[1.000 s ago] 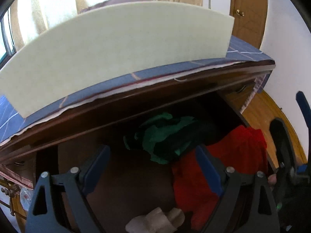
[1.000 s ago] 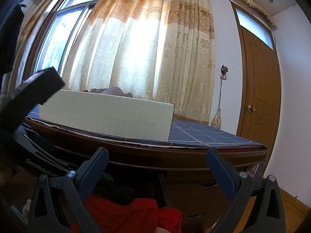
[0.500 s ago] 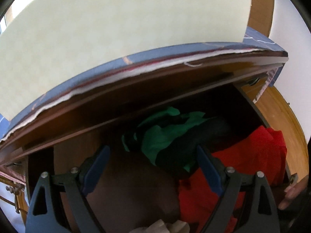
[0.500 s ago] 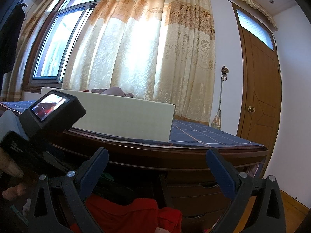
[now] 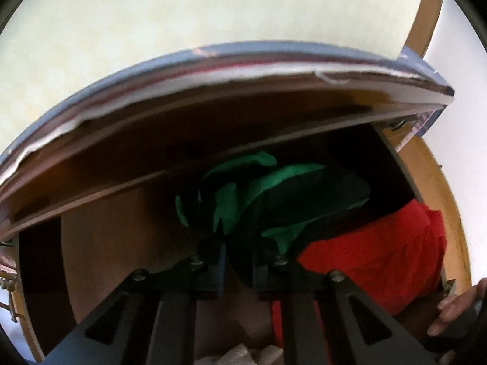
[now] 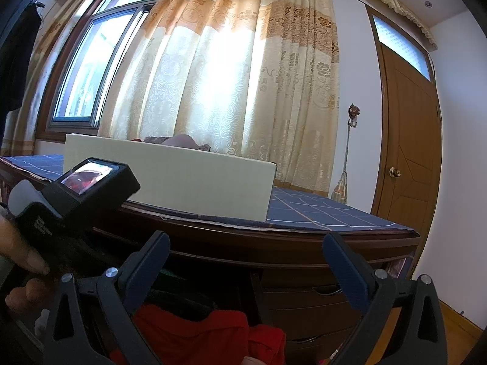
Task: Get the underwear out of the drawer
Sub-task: 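Position the open left gripper over the green underwear in the drawer, then close the left gripper on the green-black underwear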
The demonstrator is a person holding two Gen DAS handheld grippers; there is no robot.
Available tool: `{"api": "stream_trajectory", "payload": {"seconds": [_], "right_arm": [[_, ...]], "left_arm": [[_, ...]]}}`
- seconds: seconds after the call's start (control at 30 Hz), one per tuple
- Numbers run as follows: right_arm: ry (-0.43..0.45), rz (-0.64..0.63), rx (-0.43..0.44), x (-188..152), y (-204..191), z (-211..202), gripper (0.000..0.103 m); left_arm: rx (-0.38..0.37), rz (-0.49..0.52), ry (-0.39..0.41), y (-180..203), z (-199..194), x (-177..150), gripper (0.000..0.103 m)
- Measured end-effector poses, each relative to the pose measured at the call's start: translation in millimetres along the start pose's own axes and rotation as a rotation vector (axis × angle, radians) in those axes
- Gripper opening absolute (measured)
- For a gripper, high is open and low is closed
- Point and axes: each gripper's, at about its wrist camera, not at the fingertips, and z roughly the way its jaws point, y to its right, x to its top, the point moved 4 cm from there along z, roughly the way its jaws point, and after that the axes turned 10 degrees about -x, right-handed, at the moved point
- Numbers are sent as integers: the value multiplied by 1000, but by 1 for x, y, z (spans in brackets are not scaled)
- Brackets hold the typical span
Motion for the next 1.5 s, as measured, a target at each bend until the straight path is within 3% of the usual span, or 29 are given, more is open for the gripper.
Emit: {"api": "stream_trajectory", "payload": {"seconds": [0.27,0.57,1.03,1.3,1.5], "right_arm": [[1,-1,1,0,0,0,102],[2,-4,0,0,-1,0,102],[4,-7,-1,1,-2,-1,102],[4,-8,-1,1,-1,-1,102],[5,-8,0,1,-1,-2,102]], "left_arm": [[38,48,38,9,-8,-3,7],[103,26,115,-1,-27,-17,6],[124,-63,259,-27,-74,-28,5],[119,-100,284,-32,-77,-40,5],[121,-97,239,-27,-66,-36,5]]}}
